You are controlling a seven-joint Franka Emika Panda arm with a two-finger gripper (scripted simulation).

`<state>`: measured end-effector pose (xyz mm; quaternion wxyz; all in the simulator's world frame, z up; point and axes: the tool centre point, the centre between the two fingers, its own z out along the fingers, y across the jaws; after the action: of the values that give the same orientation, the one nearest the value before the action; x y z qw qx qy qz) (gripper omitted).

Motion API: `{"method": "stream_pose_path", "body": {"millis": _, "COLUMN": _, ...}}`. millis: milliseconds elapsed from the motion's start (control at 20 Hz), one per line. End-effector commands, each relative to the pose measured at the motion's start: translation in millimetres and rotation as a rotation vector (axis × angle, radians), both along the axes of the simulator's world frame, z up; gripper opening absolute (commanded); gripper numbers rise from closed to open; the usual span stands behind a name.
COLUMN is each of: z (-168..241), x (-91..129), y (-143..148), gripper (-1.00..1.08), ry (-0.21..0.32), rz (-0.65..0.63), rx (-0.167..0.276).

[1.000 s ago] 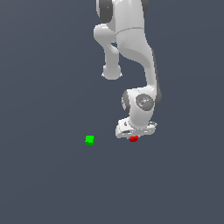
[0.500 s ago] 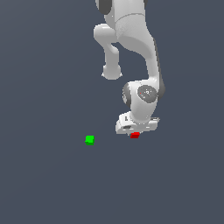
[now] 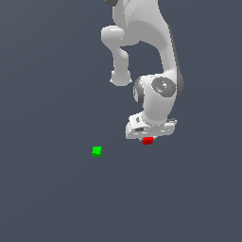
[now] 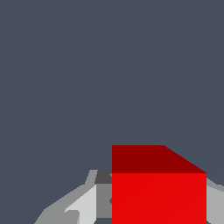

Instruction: Stack the red cube on top of the green cube.

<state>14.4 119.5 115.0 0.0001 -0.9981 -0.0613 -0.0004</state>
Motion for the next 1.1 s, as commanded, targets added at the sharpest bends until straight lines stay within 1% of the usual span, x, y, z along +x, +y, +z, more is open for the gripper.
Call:
{"method": "stream_pose_path", "body": {"millis": 0, "z": 5, "x": 0, "y": 0, "gripper": -1.00, "ry": 0.001, "rz": 0.000, "rx": 0.000}}
{"method": "stream_pose_path", "body": {"millis": 250, "z": 3, "x": 0, "y": -4, "gripper": -1.00, "ry": 0.000, "rz": 0.000, "rx": 0.000}}
{"method": "stream_pose_path", "body": {"millis": 500, "z": -3, "x": 2, "y": -26, "gripper": -1.00, "ry": 0.000, "rz": 0.000, "rx": 0.000}}
{"method": "stream_pose_path", "body": {"millis": 750, "z": -12, "x": 4, "y": -69, "gripper": -1.00, "ry": 0.000, "rz": 0.000, "rx": 0.000}}
{"method": "stream_pose_path", "body": {"millis": 1050, "z": -30, "x": 9, "y": -142, "gripper": -1.00, "ry": 0.000, "rz": 0.000, "rx": -0.001}}
